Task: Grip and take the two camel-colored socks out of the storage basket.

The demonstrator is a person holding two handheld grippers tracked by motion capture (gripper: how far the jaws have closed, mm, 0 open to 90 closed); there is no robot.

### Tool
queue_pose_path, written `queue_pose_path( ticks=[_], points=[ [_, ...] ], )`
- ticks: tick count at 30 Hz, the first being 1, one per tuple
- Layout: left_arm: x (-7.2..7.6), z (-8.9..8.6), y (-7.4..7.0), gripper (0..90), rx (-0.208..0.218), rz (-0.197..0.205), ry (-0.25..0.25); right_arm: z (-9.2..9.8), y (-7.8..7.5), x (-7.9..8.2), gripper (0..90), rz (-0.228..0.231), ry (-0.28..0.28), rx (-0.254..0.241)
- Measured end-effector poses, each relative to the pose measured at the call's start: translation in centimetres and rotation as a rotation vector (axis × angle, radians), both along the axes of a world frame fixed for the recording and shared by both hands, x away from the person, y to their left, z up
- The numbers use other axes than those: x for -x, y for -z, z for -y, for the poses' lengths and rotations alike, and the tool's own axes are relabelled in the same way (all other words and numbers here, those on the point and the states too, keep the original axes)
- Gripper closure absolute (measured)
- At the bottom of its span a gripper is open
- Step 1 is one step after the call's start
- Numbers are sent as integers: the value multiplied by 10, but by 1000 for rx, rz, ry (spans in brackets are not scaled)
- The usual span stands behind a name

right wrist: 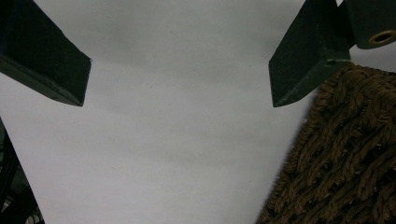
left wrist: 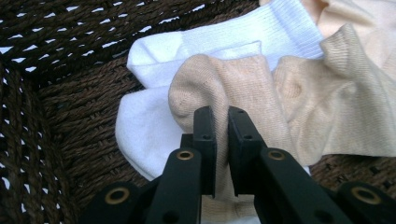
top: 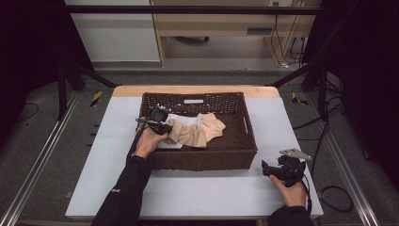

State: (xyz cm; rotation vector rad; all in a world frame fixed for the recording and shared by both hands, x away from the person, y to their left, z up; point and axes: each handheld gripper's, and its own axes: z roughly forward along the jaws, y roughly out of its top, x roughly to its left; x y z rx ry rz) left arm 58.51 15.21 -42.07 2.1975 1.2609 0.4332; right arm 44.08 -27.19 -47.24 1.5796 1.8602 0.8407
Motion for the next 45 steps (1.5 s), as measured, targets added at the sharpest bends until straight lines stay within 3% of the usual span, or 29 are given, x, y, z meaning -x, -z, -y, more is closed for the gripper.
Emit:
queue_pose_path(
  ticks=[1, 6, 9, 11, 17, 20, 24, 25, 26, 29, 34, 45],
  points=[
    [0, 0, 0, 829, 0, 0, 0, 0, 0, 0, 59, 0, 0, 0],
    [6, -4, -9, 835, 77, 84, -2, 0, 0, 0, 59, -3, 4, 5],
    [8, -5, -12, 836, 82, 120, -4, 0, 0, -1, 59, -7, 10, 1],
    [10, -6, -17, 837, 131, 169, -8, 0, 0, -1, 59, -9, 11, 4],
    [15, -11, -30, 839, 216, 262, -8, 1, 0, -1, 59, -5, 9, 8],
    [20, -12, -39, 839, 258, 307, 3, 1, 0, -1, 59, -5, 11, 7],
    [31, -10, -51, 839, 286, 372, 31, 1, 0, -1, 59, -3, 12, 5],
    [31, -10, -51, 839, 286, 372, 31, 1, 0, -1, 59, -3, 12, 5],
    [36, -10, -59, 839, 303, 401, 38, 1, 0, -1, 59, -4, 15, 2],
    [45, -12, -73, 839, 340, 425, 36, 1, -1, 0, 59, -3, 15, -2],
    [62, -14, -93, 839, 368, 464, 49, 1, -1, 0, 59, -3, 13, -4],
    [103, -19, -113, 839, 409, 501, 119, 2, -1, 0, 59, 4, 17, -3]
  ],
)
